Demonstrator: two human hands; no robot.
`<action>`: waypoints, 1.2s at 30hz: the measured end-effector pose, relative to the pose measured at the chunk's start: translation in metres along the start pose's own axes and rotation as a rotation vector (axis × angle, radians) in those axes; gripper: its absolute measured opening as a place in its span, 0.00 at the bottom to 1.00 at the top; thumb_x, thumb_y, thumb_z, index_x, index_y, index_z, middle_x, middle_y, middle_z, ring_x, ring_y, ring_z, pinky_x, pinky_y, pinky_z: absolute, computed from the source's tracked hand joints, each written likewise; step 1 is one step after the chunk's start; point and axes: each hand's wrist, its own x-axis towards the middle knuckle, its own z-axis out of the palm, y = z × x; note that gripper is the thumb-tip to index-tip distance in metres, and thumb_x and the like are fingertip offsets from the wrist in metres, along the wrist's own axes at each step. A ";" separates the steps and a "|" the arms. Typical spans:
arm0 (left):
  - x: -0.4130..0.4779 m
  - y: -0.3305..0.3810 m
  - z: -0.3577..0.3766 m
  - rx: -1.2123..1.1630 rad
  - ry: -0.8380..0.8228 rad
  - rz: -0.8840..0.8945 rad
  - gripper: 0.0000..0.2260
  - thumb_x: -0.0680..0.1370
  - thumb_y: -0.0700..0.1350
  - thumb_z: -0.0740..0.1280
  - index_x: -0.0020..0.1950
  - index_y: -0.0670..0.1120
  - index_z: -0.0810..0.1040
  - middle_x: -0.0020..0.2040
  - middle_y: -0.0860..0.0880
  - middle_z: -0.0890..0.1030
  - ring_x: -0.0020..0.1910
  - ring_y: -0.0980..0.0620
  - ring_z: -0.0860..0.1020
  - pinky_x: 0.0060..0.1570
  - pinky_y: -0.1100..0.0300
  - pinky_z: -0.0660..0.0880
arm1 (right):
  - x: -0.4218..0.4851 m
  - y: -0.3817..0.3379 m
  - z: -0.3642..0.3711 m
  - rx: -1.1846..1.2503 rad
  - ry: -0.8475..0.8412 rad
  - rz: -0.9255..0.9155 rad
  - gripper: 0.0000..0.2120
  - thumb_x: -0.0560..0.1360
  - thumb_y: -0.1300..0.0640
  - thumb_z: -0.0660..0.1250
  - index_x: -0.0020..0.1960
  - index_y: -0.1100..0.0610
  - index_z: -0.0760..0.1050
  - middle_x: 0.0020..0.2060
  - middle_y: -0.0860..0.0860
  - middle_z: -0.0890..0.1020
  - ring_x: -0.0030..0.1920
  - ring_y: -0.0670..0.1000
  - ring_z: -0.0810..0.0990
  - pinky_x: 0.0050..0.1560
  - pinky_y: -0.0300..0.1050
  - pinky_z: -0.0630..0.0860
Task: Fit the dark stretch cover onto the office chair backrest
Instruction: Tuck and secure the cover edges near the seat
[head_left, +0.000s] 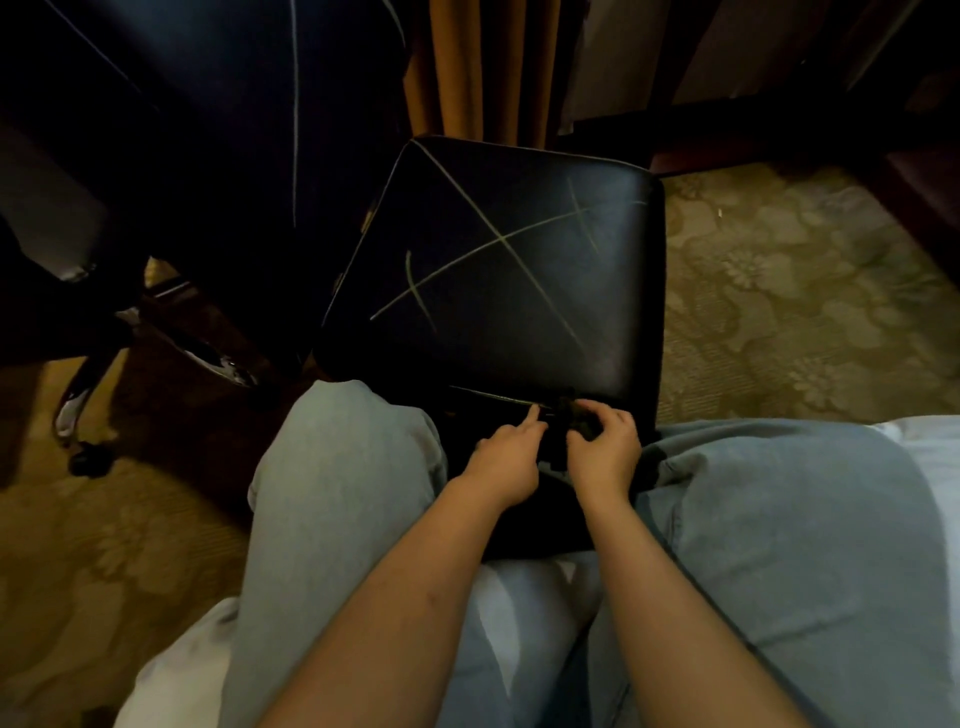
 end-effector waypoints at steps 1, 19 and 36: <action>0.002 -0.001 0.002 -0.004 0.000 0.005 0.28 0.77 0.34 0.57 0.76 0.48 0.58 0.79 0.50 0.48 0.69 0.43 0.65 0.64 0.42 0.68 | 0.002 -0.002 -0.005 0.025 0.090 0.034 0.17 0.71 0.69 0.67 0.59 0.59 0.78 0.59 0.55 0.74 0.58 0.54 0.75 0.57 0.36 0.65; 0.004 -0.004 0.003 -0.012 0.086 0.027 0.25 0.78 0.38 0.57 0.75 0.48 0.60 0.78 0.52 0.54 0.70 0.44 0.65 0.63 0.43 0.68 | 0.006 -0.003 -0.002 -0.005 -0.012 -0.042 0.18 0.70 0.69 0.67 0.59 0.59 0.78 0.58 0.56 0.76 0.57 0.53 0.76 0.55 0.32 0.64; 0.000 -0.006 -0.002 -0.004 0.107 -0.027 0.24 0.79 0.38 0.57 0.75 0.47 0.60 0.79 0.49 0.53 0.71 0.44 0.63 0.65 0.42 0.67 | 0.010 -0.003 0.006 -0.082 -0.150 -0.099 0.19 0.71 0.69 0.67 0.60 0.57 0.78 0.59 0.53 0.77 0.58 0.51 0.76 0.52 0.31 0.64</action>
